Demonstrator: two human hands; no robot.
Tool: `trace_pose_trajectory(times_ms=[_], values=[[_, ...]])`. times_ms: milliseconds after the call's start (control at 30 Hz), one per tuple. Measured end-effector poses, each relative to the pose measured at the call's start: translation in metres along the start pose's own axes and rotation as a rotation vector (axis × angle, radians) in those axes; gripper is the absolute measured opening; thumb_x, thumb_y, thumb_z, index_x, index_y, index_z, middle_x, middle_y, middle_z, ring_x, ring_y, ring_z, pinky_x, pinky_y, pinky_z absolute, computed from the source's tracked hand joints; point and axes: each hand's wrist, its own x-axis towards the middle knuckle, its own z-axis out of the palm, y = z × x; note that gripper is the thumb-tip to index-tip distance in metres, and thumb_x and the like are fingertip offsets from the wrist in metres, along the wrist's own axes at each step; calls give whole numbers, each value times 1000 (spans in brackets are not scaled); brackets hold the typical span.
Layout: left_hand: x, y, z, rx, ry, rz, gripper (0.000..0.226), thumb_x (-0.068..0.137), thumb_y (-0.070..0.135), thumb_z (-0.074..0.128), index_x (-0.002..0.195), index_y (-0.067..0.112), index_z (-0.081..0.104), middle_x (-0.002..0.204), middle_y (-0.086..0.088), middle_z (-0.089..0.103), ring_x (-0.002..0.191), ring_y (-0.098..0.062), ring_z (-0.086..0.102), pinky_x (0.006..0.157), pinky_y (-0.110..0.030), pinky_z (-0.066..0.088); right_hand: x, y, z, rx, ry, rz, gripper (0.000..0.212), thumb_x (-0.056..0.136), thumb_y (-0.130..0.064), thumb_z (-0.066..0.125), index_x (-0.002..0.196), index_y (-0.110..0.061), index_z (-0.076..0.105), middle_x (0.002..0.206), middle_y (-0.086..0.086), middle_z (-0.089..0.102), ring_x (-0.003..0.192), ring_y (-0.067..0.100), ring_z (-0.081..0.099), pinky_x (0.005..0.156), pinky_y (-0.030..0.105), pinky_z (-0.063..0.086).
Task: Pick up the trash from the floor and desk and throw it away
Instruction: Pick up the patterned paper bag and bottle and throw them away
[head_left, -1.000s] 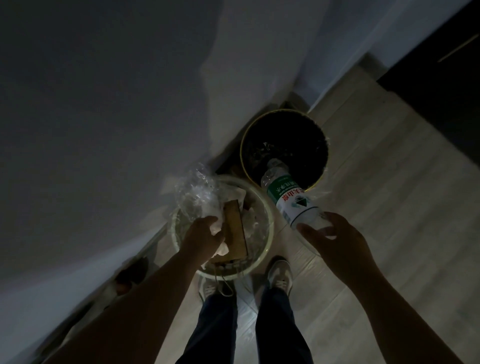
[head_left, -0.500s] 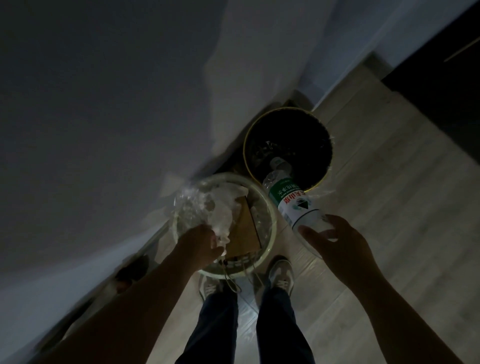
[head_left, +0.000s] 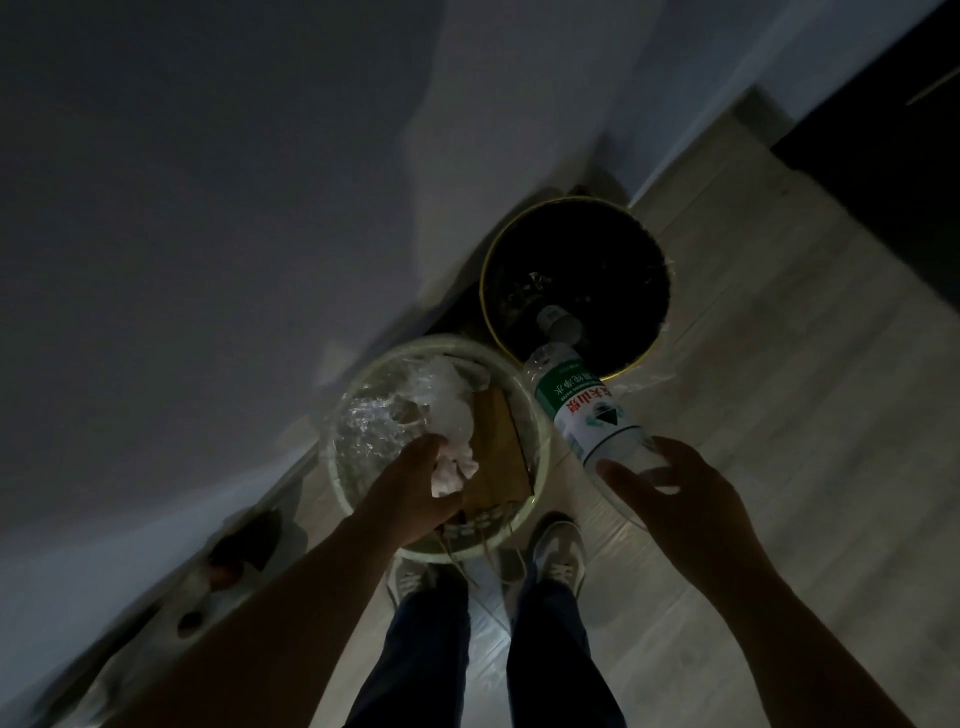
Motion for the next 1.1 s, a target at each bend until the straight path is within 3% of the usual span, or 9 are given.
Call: trace_pose_trajectory(times_ms=[167, 300, 500, 600, 667, 733, 800, 1000, 1100], values=[[19, -8, 26, 32, -45, 12, 62, 84, 21, 69, 139, 17, 41, 137, -6, 47, 116, -16, 50, 84, -18, 38, 15, 13, 8, 39, 30, 1, 86, 63, -65, 64, 132, -17, 46, 101, -3, 58, 85, 8, 58, 68, 23, 49], [28, -11, 38, 6, -33, -20, 62, 86, 23, 67, 141, 18, 40, 140, -5, 45, 121, -18, 48, 92, -24, 40, 24, 26, 10, 24, 46, 4, 76, 72, -57, 69, 133, -19, 45, 102, -4, 58, 87, 9, 58, 63, 20, 45], [14, 3, 25, 194, 113, 16, 55, 86, 26, 64, 137, 14, 46, 136, -9, 48, 117, -22, 52, 97, -30, 43, 22, 20, 0, -2, 75, 30, 73, 77, -52, 69, 135, -17, 43, 110, 5, 62, 93, 13, 55, 68, 24, 44], [4, 13, 11, 289, 116, 1, 63, 88, 32, 61, 143, 13, 39, 142, -10, 42, 125, -24, 47, 102, -31, 39, 22, 1, -11, 5, 102, 19, 66, 82, -45, 67, 135, -16, 42, 89, -7, 53, 76, 9, 49, 57, 19, 36], [-3, 22, -1, 324, 104, -24, 63, 89, 35, 59, 144, 15, 35, 145, -10, 38, 129, -24, 42, 105, -33, 37, 26, -17, -22, 16, 122, -9, 63, 84, -37, 67, 136, -12, 41, 93, -5, 57, 79, 15, 52, 64, 26, 40], [-10, 32, -11, 348, 96, -26, 62, 90, 37, 56, 144, 17, 35, 144, -8, 37, 129, -23, 41, 106, -32, 36, 28, -39, -33, 51, 130, -23, 72, 84, -33, 66, 144, -13, 33, 124, 10, 56, 98, 26, 58, 74, 31, 43], [-19, 41, -21, 341, 101, -14, 58, 90, 39, 56, 141, 18, 38, 139, -6, 42, 124, -21, 45, 101, -28, 37, 25, -61, -42, 54, 169, -71, 76, 82, -32, 68, 146, -15, 32, 135, 14, 50, 113, 30, 56, 83, 34, 46], [-57, 63, -56, 302, 23, 8, 47, 89, 38, 57, 132, 19, 49, 126, -4, 54, 112, -18, 55, 93, -26, 42, -19, -93, -49, -71, 146, -125, 59, 81, -30, 67, 135, -17, 46, 124, 9, 58, 114, 25, 55, 85, 28, 41], [-79, 74, -80, 351, 29, 24, 47, 91, 39, 55, 133, 20, 48, 131, -2, 52, 119, -17, 51, 96, -24, 39, -47, -101, -55, -94, 105, -109, 55, 82, -32, 66, 132, -20, 49, 121, 6, 58, 111, 22, 55, 87, 32, 45]])
